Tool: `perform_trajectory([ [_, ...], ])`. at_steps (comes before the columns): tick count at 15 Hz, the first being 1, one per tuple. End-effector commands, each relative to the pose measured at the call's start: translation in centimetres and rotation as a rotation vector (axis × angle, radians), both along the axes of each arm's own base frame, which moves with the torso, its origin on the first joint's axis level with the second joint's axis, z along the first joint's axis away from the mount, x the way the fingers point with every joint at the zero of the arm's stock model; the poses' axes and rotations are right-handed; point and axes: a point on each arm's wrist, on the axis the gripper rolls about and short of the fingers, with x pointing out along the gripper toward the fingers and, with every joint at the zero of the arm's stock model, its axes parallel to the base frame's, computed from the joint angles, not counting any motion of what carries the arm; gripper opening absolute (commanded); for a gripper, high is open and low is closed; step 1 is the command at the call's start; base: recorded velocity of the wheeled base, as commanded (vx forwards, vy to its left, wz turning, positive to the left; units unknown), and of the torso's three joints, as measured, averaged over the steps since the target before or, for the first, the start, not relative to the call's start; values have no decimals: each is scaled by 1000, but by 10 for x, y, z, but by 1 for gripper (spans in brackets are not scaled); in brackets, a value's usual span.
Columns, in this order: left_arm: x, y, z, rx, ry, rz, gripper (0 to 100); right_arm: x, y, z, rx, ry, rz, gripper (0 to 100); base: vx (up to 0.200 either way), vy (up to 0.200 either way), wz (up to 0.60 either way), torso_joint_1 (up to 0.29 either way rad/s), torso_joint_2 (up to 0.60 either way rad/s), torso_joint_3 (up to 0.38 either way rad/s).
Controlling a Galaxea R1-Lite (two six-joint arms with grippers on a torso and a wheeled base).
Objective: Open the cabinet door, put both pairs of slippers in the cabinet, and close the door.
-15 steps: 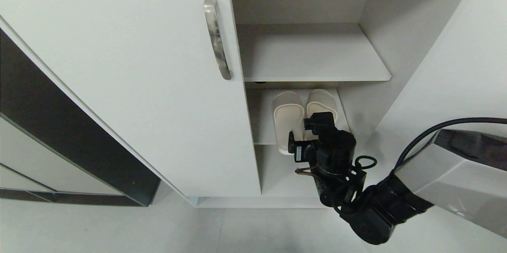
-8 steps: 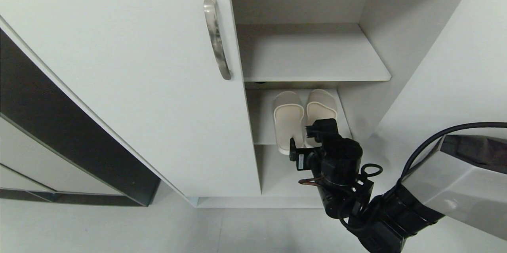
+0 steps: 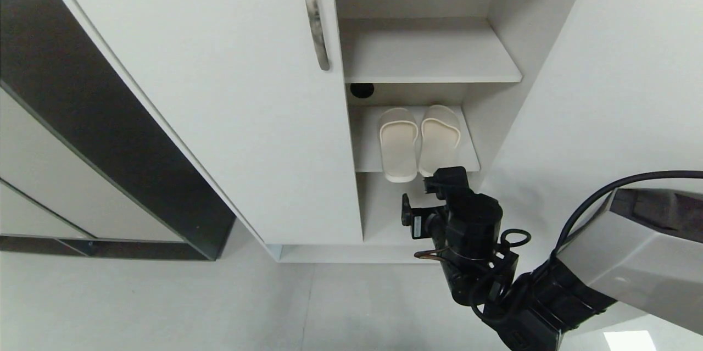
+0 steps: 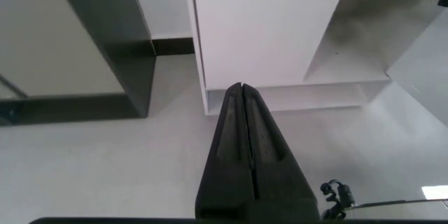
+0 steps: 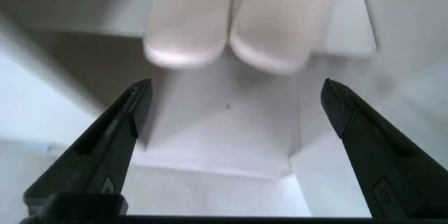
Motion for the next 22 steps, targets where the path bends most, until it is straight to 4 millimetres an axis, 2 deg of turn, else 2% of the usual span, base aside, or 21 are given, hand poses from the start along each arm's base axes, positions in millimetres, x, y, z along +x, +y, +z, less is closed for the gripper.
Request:
perform_trajectory([
  [1,0,0,0,1,1,2,0,-1,-1,-2,-6,6,3,100,0,0,0,0,0,0],
  [9,0,0,0,-23,2,15,0,-1,-1,-3,-3,3,9,100,0,0,0,0,0,0],
  [22,0,0,0,-23,2,12,0,0,1,-19,-27,15,10,100,0,0,0,0,1,12],
])
